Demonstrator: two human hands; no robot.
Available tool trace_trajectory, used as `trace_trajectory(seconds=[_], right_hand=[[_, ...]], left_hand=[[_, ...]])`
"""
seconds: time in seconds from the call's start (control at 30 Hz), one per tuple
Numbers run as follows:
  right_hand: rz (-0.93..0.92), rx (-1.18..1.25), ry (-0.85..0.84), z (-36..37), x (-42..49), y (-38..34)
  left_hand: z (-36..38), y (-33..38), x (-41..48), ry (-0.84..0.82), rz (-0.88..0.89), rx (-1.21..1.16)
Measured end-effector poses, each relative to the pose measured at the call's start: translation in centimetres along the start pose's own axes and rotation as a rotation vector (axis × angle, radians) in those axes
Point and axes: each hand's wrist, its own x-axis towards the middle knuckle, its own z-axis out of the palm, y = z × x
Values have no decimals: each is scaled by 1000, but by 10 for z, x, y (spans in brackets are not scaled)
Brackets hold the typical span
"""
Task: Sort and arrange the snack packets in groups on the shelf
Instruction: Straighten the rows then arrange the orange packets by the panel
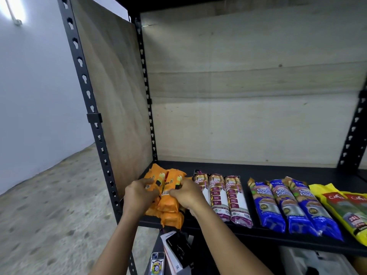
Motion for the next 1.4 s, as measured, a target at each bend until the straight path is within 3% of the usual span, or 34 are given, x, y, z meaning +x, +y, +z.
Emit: trace_trajectory(seconds=[0.2, 0.47, 0.7, 0.93, 1.1, 1.23, 1.4], right_hand=[[-30, 139, 72, -51, -19, 7], [-25, 20, 140, -129, -45, 50], [75, -126, 187, -158, -54, 88], [92, -479, 151, -157, -54, 88], [-44, -600, 306, -139, -65, 59], [-250, -559, 268, -106, -75, 31], [-387, -530, 193, -56, -79, 19]], left_hand=[[14, 25, -17, 18, 50, -159], [76, 71, -47, -46, 135, -340], [117, 85, -68, -144, 162, -262], [111, 77, -68, -121, 281, -131], [82, 45, -49, 30, 352, -86], [48, -9, -22, 149, 296, 111], [19, -40, -13, 200, 291, 157]])
